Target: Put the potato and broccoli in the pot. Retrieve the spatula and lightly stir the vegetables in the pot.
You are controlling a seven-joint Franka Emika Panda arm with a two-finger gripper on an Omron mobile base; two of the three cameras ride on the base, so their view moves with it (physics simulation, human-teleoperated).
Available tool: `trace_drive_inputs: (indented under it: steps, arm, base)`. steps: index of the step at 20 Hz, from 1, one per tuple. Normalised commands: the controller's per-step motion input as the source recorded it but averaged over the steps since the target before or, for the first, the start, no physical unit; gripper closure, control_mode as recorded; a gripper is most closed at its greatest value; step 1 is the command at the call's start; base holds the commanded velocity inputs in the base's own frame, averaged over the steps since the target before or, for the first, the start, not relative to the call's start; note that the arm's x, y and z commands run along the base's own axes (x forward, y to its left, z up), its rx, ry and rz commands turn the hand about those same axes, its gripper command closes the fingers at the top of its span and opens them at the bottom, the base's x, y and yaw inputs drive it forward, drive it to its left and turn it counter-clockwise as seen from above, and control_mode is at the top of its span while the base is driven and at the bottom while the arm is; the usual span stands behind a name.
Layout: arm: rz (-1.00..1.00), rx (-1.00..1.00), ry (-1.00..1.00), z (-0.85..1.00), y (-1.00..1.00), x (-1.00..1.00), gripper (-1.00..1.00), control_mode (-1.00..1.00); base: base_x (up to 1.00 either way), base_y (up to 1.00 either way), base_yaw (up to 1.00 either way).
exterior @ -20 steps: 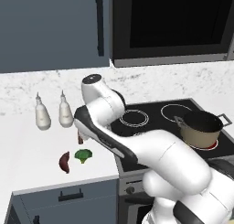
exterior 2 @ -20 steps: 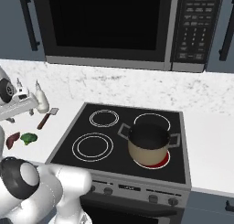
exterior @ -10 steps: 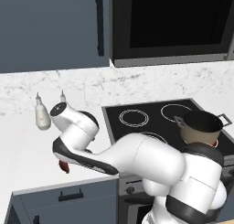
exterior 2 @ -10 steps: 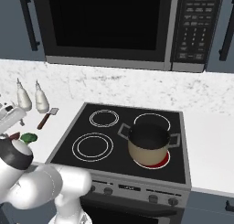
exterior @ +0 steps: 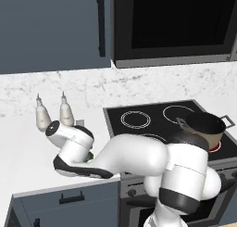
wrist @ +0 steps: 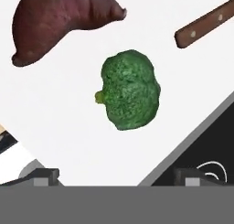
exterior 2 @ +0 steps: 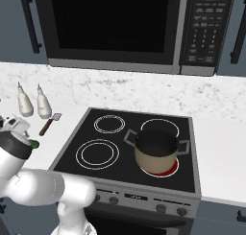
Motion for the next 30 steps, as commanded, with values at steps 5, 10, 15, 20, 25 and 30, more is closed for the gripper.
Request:
trace_drive_inputs:
  steps: [5, 10, 15, 20, 25, 30]
  arm:
    - [0.08, -0.06, 0.00, -0.35, 0.00, 0.39, -1.00, -1.00]
    - [0.08, 0.00, 0.00, -0.28, 0.02, 0.42, -1.00, -1.00]
    - [0.09, 0.03, 0.00, -0.29, 0.14, 0.42, -1.00, -1.00]
    - [0.07, 0.01, 0.00, -0.33, 0.17, 0.16, -1.00, -1.00]
    - [0.01, 0.01, 0.02, -0.23, 0.06, 0.00, 1.00, -1.00]
    - [-0.01, 0.05, 0.00, 0.10, -0.26, -0.21, 1.00, -1.00]
  base:
    - [0.00, 0.00, 0.00]
    - [0.00, 0.00, 0.00]
    - [0.00, 0.00, 0.00]
    - [0.00, 0.00, 0.00]
    - [0.00, 0.00, 0.00]
    - [0.00, 0.00, 0.00]
